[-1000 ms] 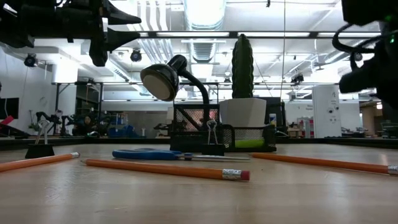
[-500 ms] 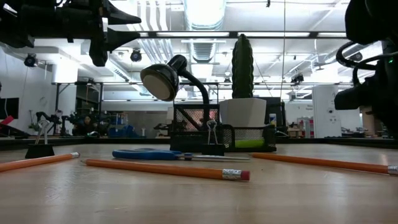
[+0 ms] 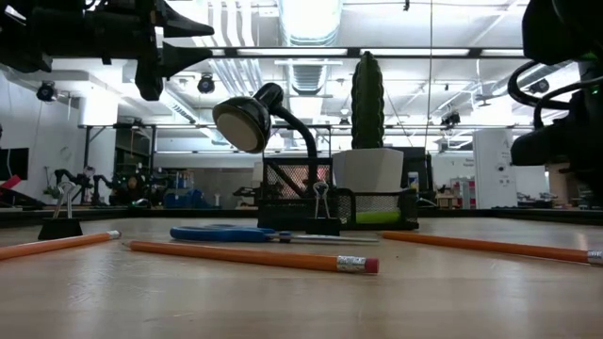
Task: Pick and place office supplies into organizer
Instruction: Put the left black pen into the mesh desk organizer
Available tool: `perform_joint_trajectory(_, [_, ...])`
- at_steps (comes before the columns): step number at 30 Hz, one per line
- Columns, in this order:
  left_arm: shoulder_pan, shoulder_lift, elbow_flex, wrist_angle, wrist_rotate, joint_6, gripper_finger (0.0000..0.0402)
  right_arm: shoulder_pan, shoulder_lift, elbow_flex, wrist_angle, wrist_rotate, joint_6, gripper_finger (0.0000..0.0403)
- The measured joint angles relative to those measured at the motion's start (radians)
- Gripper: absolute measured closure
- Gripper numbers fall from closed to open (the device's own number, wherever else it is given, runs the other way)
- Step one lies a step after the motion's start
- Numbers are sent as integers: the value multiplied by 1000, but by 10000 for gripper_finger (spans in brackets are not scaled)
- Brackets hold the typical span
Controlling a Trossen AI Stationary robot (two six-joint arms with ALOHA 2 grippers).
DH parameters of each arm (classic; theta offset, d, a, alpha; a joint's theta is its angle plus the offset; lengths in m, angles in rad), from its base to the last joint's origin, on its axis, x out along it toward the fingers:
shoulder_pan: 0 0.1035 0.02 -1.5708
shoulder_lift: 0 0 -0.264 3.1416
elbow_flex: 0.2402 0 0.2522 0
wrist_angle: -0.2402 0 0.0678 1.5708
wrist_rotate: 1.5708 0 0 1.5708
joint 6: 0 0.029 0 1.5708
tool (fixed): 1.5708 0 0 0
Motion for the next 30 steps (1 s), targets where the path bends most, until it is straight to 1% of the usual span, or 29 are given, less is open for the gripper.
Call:
perform_joint_trajectory(2, [0,0,0,0,0,0,233,0,0,-1,0,-20,-18,269])
perform_joint_trajectory(6, [0,0,0,0,0,0,233,0,0,-1,0,-26,-21,283])
perform_joint_trajectory(15, [0,0,0,0,0,0,233,0,0,-10,3,-31,-56,337])
perform_joint_trajectory(21, [0,0,0,0,0,0,233,0,0,-13,1,-31,-74,366])
perform_joint_trajectory(30, [0,0,0,0,0,0,233,0,0,-22,2,-64,-127,374])
